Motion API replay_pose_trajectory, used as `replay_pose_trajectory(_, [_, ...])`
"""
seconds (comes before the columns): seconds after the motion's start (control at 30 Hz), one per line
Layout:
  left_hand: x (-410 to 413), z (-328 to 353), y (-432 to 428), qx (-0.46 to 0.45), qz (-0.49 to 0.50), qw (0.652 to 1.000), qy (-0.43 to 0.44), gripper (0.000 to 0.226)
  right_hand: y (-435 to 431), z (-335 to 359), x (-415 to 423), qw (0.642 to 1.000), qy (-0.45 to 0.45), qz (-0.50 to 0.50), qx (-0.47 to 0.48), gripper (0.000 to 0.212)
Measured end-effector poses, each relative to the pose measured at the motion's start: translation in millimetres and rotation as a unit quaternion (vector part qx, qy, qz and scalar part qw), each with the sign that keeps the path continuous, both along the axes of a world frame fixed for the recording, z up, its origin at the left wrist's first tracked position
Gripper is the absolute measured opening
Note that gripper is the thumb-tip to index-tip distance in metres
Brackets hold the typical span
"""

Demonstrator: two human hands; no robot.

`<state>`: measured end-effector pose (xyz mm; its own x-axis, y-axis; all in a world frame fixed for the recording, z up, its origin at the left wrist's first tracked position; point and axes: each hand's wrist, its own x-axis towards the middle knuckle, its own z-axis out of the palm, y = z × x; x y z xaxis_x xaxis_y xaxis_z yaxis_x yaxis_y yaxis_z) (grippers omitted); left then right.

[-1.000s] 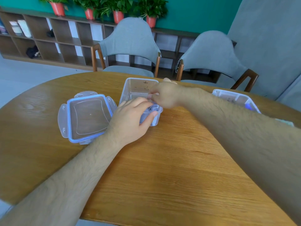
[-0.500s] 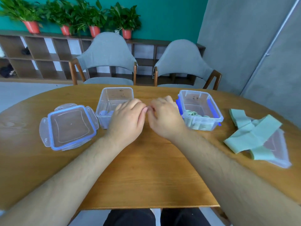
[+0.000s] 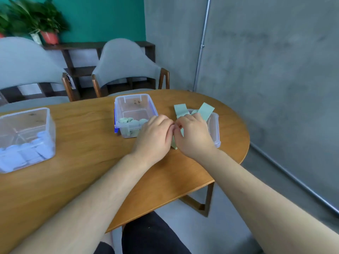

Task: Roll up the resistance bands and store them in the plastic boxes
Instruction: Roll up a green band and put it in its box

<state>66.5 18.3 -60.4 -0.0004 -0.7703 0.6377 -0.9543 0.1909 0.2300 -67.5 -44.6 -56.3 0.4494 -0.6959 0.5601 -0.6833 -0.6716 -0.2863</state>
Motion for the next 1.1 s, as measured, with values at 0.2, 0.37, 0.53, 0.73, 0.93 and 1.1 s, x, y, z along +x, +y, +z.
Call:
replay_pose_trajectory(0.2, [-27.0, -9.4, -45.7, 0.064, -0.021, 0.998, -0.019, 0.026, -30.5, -8.5, -32.4, 0.989, 0.045, -0.120, 0.068, 0.033])
replay_pose_trajectory(0.37, [-36.0, -2.7, -77.1, 0.146, -0.026, 0.988, -0.033, 0.036, -47.6, -9.5, -35.9, 0.979, 0.078, -0.130, 0.139, 0.028])
replay_pose_trajectory(0.53, [-39.1, 4.1, -84.4, 0.152, -0.039, 0.987, -0.034, 0.030, -49.7, -11.1, -44.3, 0.986, 0.009, -0.125, 0.108, 0.023])
replay_pose_trajectory(0.73, [-39.9, 39.8, -76.7, 0.052, -0.057, 0.997, 0.024, 0.024, -51.7, 20.6, -57.2, 0.983, -0.147, -0.057, 0.089, 0.017])
replay_pose_trajectory(0.93, [-39.3, 102.6, -67.4, -0.070, -0.078, 0.987, 0.121, 0.018, -41.8, 98.3, -54.0, 0.976, -0.211, 0.010, 0.053, 0.008])
replay_pose_trajectory(1.1, [-39.5, 156.6, -50.4, -0.127, -0.067, 0.972, 0.187, 0.016, -30.0, 161.1, -45.1, 0.966, -0.250, 0.055, 0.027, 0.008])
